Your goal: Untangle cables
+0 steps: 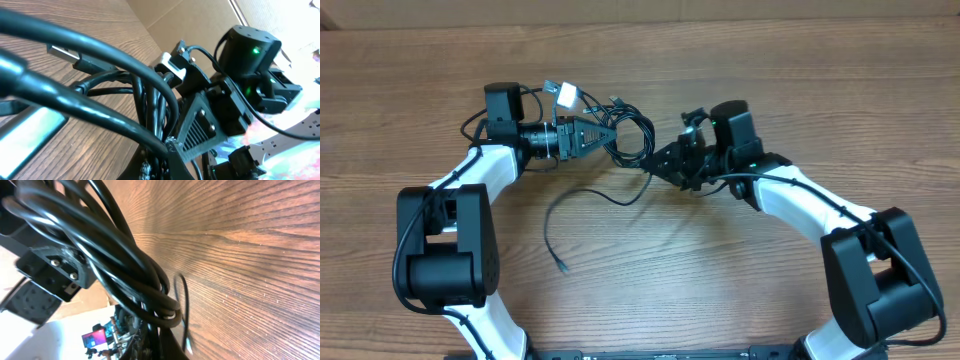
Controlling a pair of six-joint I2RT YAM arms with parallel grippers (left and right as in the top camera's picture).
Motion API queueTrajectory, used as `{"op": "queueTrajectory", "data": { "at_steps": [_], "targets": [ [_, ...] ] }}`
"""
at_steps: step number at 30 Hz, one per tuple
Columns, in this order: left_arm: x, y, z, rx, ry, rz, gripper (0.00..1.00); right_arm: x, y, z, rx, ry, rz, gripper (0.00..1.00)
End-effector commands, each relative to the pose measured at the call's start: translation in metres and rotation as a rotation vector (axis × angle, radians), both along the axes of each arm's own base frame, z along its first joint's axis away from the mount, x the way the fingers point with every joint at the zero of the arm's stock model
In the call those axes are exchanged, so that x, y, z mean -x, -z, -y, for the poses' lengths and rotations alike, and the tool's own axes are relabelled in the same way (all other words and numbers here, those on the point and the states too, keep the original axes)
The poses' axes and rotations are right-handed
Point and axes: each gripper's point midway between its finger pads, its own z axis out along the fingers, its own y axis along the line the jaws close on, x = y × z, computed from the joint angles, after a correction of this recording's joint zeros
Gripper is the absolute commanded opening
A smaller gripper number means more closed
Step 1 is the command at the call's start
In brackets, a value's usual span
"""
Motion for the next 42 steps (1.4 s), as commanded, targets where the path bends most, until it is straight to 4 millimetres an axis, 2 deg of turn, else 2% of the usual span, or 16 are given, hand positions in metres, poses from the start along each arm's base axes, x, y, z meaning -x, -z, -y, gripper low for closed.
{"op": "queueTrajectory", "data": {
  "at_steps": [1,8,9,12,15,22,25,28,32,37,42],
  "targets": [
    [0.012,-0.011,0.005,0.062,0.076,0.034,0.04,-0.008,-0.01,0.013,-0.024,0.018,0.014,0.04],
    [0.012,-0.011,0.005,0.062,0.076,0.037,0.04,-0.005,-0.018,0.02,-0.082,-0.016,-0.003,0.04],
    [0.012,-0.011,0.005,0.062,0.076,0.036,0.04,-0.004,-0.018,0.02,-0.081,-0.017,-0.01,0.06],
    [0.012,-0.011,0.005,0.061,0.075,0.036,0.04,0.0,-0.014,0.02,-0.071,-0.021,-0.04,0.27],
    [0.012,-0.011,0.005,0.061,0.075,0.036,0.04,0.01,-0.006,0.019,-0.044,-0.059,-0.032,0.34],
    [0.011,-0.011,0.005,0.058,0.072,0.036,0.04,0.055,0.017,0.014,0.036,-0.219,-0.058,0.35],
    [0.011,-0.011,0.005,0.058,0.072,0.035,0.04,0.067,0.015,0.011,0.019,-0.265,-0.068,0.34],
    [0.011,-0.011,0.005,0.059,0.072,0.032,0.04,0.074,-0.004,0.009,-0.044,-0.315,-0.015,0.31],
    [0.01,-0.009,0.005,0.049,0.062,0.025,0.04,0.082,-0.022,0.012,-0.021,-0.33,0.057,0.32],
    [-0.005,0.013,0.001,-0.049,-0.057,-0.114,0.04,0.084,-0.011,0.029,0.176,-0.248,0.049,0.33],
    [-0.008,0.021,-0.001,-0.068,-0.107,-0.241,0.04,0.088,0.003,0.023,0.256,-0.237,0.041,0.33]
  ]
}}
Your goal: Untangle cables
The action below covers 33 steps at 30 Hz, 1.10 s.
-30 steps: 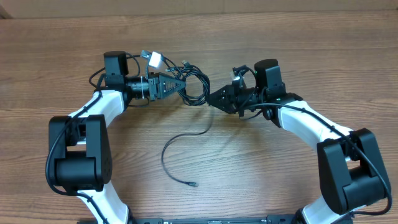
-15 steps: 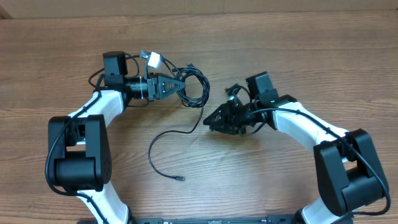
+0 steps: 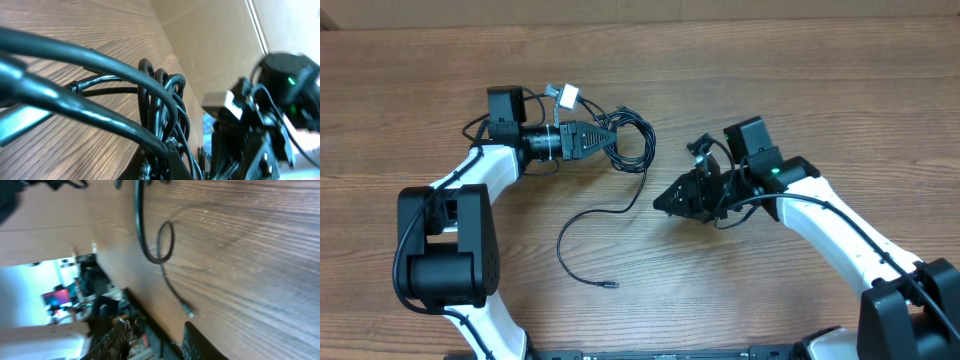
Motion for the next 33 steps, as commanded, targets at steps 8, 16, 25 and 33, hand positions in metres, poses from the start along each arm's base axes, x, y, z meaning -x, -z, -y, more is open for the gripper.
{"op": "queueTrajectory", "data": {
  "at_steps": [8,16,25,33],
  "targets": [
    [-0.005,0.005,-0.001,-0.012,-0.047,-0.106,0.04,-0.014,0.04,-0.016,0.346,0.219,0.134,0.4],
    [-0.005,0.005,-0.001,-0.013,-0.047,-0.106,0.04,-0.025,0.033,-0.037,0.387,0.357,0.255,0.44],
    [-0.005,0.005,-0.001,-0.013,-0.047,-0.106,0.04,-0.041,0.041,-0.037,0.403,0.476,0.252,0.37],
    [-0.005,0.005,-0.001,-0.013,-0.047,-0.103,0.04,-0.035,0.072,-0.042,0.446,0.482,0.183,0.35]
  ]
}}
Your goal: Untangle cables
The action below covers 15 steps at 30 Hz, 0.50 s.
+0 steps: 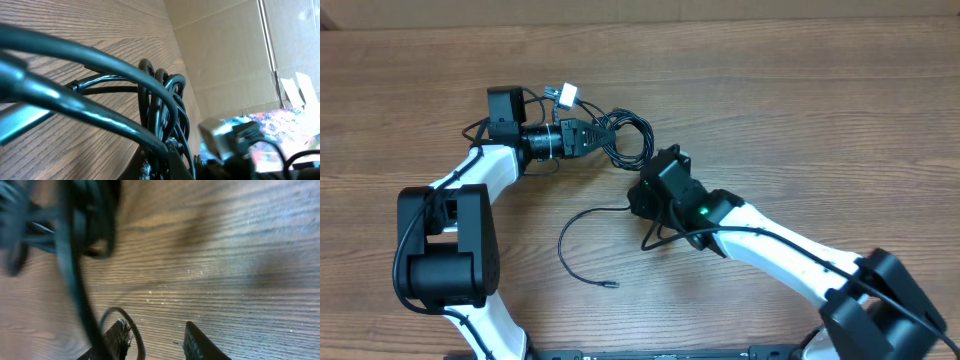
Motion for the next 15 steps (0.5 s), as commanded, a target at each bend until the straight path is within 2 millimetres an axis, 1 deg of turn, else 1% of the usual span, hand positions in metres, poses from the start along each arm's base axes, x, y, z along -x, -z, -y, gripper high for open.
{"op": "queueTrajectory", "data": {
  "at_steps": [1,5,8,9,10,11,12,15],
  "targets": [
    [0.001,-0.002,0.002,0.011,0.01,0.002,0.04,0.0,0.015,-0.001,0.019,0.022,-0.017,0.36],
    [0.001,-0.002,0.002,0.011,0.01,0.002,0.04,0.0,0.018,-0.003,0.015,0.017,-0.021,0.36],
    [0.001,-0.002,0.002,0.011,0.01,0.002,0.04,0.0,0.018,-0.004,0.01,0.015,-0.02,0.3],
    [0.001,-0.002,0.002,0.011,0.01,0.002,0.04,0.0,0.018,-0.004,0.01,0.015,-0.02,0.27],
    [0.001,-0.002,0.002,0.011,0.011,0.003,0.04,0.0,0.018,-0.004,0.013,0.01,-0.021,0.21],
    [0.001,-0.002,0.002,0.011,0.011,0.003,0.04,0.003,0.019,-0.005,0.014,-0.006,-0.026,0.1],
    [0.001,-0.002,0.002,0.011,0.011,0.003,0.04,0.006,0.019,-0.006,0.017,-0.031,-0.032,0.04],
    [0.001,-0.002,0.002,0.011,0.011,0.005,0.04,0.013,0.018,-0.003,0.015,-0.074,-0.061,0.04]
  ]
}}
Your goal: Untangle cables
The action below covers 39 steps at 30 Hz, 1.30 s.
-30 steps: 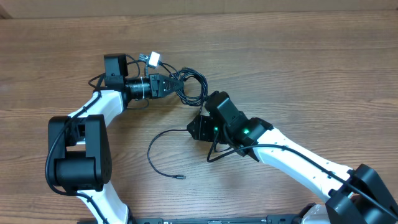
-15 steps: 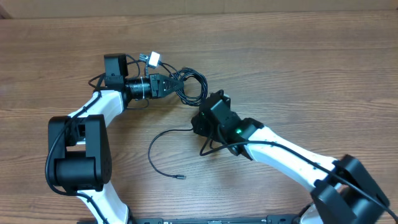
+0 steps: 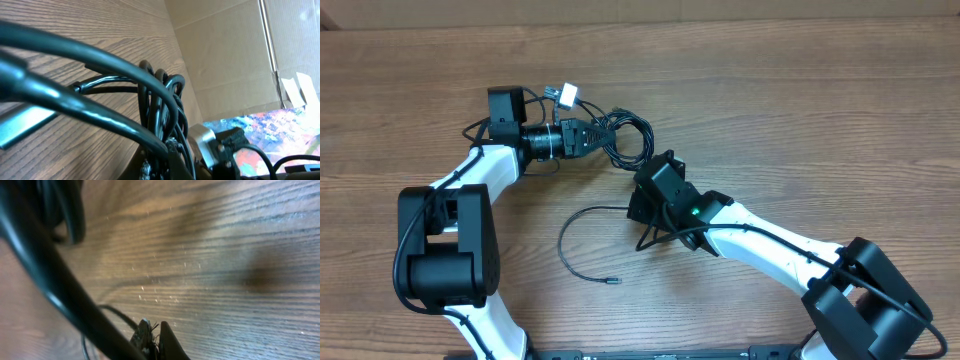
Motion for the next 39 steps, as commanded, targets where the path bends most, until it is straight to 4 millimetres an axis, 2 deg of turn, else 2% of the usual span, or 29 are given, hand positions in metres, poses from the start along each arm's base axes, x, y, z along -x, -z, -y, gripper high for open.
{"op": "queueTrajectory", "data": {
  "at_steps": [1,4,7,9,13,22,31,36,37,38,39],
  "targets": [
    [0.001,-0.003,0.002,0.012,0.015,0.012,0.04,0.006,-0.003,0.003,-0.011,-0.045,-0.026,0.04],
    [0.005,-0.006,0.003,0.017,0.054,0.1,0.04,0.002,-0.024,0.004,-0.064,-0.105,0.005,0.04],
    [0.018,-0.022,0.007,0.093,0.154,0.252,0.04,-0.001,-0.055,0.0,-0.19,-0.182,0.033,0.04],
    [0.024,-0.03,0.008,0.133,0.191,0.302,0.04,-0.003,-0.064,-0.002,-0.253,-0.201,0.025,0.04],
    [0.033,-0.039,0.008,0.19,0.235,0.353,0.04,-0.011,-0.067,0.005,-0.288,-0.173,0.008,0.04],
    [0.033,-0.039,0.008,0.189,0.235,0.352,0.04,-0.032,-0.084,0.004,-0.341,-0.163,0.1,0.04],
    [0.036,-0.039,0.015,0.192,0.252,0.352,0.04,-0.028,-0.08,0.005,-0.319,-0.178,0.094,0.04],
    [0.04,-0.04,0.025,0.196,0.28,0.365,0.04,-0.05,-0.088,0.022,-0.349,-0.131,0.131,0.04],
    [0.04,-0.04,0.026,0.196,0.283,0.367,0.04,-0.049,-0.089,0.023,-0.36,-0.136,0.124,0.04],
    [0.041,-0.04,0.027,0.197,0.286,0.367,0.04,-0.047,-0.09,0.023,-0.379,-0.148,0.108,0.11],
    [0.041,-0.04,0.027,0.196,0.286,0.367,0.04,-0.042,-0.09,0.022,-0.398,-0.166,0.083,0.22]
  ]
}}
